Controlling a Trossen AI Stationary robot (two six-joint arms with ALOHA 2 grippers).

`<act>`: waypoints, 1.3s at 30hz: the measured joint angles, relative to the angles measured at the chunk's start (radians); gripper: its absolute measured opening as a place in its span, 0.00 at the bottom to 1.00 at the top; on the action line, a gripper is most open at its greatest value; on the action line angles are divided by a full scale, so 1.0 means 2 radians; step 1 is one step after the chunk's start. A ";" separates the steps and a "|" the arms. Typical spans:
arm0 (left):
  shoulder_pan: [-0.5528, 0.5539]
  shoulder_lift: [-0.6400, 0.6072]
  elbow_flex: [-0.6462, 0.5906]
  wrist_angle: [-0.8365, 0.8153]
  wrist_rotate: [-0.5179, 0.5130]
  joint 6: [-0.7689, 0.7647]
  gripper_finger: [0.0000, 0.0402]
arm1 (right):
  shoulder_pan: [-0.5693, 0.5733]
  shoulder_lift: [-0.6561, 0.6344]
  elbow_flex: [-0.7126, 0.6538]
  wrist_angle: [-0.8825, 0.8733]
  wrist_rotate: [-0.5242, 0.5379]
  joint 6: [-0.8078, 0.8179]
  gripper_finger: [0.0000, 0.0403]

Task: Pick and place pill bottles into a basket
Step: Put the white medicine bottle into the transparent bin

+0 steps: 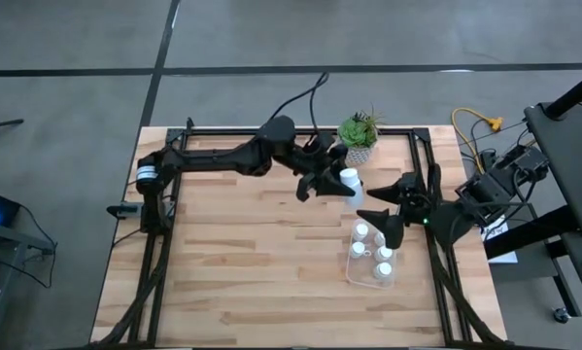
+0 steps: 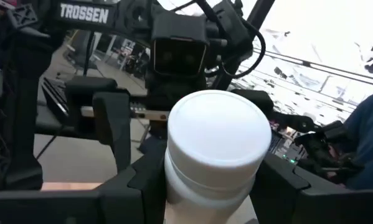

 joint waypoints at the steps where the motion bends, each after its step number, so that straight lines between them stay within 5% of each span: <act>1: 0.000 0.000 0.002 -0.003 -0.001 0.000 0.40 | 0.000 0.000 0.000 0.002 0.000 -0.001 0.81; 22: -0.007 0.002 0.002 -0.031 -0.004 0.008 0.40 | -0.025 0.000 0.000 0.031 -0.006 -0.040 0.81; 39: -0.011 0.003 0.002 -0.031 -0.003 0.009 0.40 | -0.069 0.001 -0.002 0.052 -0.092 -0.071 0.77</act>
